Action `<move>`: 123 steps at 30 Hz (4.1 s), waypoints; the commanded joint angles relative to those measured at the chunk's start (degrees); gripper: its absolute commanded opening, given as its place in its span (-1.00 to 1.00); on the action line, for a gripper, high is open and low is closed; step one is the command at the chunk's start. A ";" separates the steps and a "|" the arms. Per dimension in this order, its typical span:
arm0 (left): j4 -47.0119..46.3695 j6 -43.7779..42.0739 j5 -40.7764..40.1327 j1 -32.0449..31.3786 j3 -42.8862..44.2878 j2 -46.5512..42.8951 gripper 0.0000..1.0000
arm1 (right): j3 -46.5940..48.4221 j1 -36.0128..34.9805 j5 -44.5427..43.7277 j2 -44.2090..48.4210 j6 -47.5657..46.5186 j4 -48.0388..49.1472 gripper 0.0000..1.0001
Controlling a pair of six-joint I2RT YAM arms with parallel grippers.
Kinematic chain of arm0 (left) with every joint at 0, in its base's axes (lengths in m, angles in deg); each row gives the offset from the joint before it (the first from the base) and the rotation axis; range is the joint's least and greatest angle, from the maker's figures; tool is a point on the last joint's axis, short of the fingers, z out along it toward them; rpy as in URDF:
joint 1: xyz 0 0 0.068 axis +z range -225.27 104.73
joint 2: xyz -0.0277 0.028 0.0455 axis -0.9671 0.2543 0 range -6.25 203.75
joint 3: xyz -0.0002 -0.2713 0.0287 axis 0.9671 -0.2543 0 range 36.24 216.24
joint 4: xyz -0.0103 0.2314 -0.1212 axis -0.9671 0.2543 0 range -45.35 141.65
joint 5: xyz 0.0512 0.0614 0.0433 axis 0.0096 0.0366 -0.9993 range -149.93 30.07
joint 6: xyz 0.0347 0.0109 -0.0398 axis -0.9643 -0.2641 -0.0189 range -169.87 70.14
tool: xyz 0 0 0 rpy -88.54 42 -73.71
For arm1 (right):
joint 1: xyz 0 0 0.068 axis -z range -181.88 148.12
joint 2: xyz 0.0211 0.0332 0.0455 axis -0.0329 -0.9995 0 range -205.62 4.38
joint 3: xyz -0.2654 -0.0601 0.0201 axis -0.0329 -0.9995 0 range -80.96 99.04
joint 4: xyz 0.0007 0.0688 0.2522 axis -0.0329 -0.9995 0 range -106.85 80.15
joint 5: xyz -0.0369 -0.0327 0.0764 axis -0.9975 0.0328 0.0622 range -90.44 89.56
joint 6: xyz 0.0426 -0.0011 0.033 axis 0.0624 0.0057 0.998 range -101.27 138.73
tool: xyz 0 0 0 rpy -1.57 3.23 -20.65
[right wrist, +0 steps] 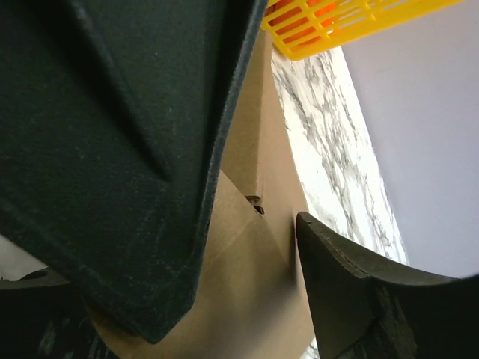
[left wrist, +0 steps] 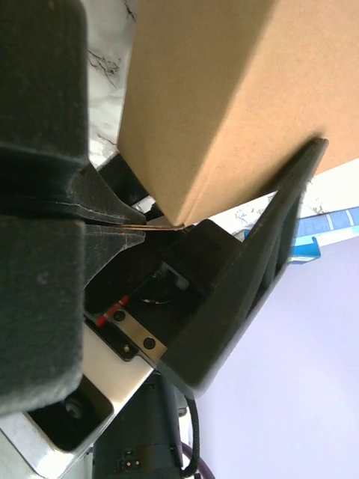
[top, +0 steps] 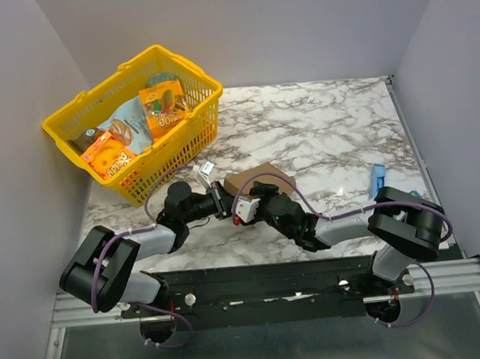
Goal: Fold the paper box
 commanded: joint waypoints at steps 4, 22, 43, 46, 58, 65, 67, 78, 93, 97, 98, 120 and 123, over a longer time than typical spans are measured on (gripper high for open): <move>-1.97 1.36 1.54 0.56 -0.31 -1.55 -1.00 | -0.04 -0.51 -1.92 0.59 0.13 1.86 0.07; 30.17 -18.21 -5.75 14.62 14.35 -20.60 0.78 | 21.74 0.37 6.86 17.65 22.88 -66.95 -0.01; 54.46 -33.53 -14.72 15.50 16.31 -33.02 0.86 | 55.22 12.67 21.81 -8.97 18.24 -100.63 -0.01; 54.54 -33.44 -14.72 15.50 15.95 -32.93 0.86 | 58.22 13.11 21.99 -12.39 16.74 -100.72 0.02; 52.44 -32.56 -14.54 15.50 14.19 -30.82 0.86 | 57.53 13.90 20.93 -12.50 16.30 -92.64 0.75; 42.18 -31.68 -10.86 15.33 10.86 -30.47 0.86 | 53.76 14.17 17.16 -4.34 18.49 -84.47 0.80; 41.01 -32.47 -11.11 14.01 10.33 -29.86 0.82 | 52.44 14.78 15.75 -0.48 20.86 -82.35 0.80; 56.55 -48.37 -31.23 -2.07 20.07 -24.33 0.75 | 33.39 25.15 16.88 20.78 41.33 -80.15 0.60; 75.64 -71.76 -30.99 -6.82 36.78 -8.15 0.60 | 20.35 27.61 14.00 27.14 47.59 -74.35 0.29; 75.19 -72.29 -31.86 -6.47 37.92 -3.41 0.52 | 20.17 27.61 12.50 26.62 45.66 -74.44 0.21; 75.55 -72.20 -31.25 -6.47 38.79 -1.83 0.50 | 20.17 27.53 12.32 26.61 45.57 -74.53 0.20; 68.52 -69.56 -28.34 -6.38 40.91 3.63 -0.06 | 20.79 27.70 12.14 22.66 45.13 -76.99 -0.06; 68.08 -69.21 -27.91 -6.38 40.91 3.81 -0.13 | 20.97 27.61 11.97 22.22 45.21 -77.51 -0.12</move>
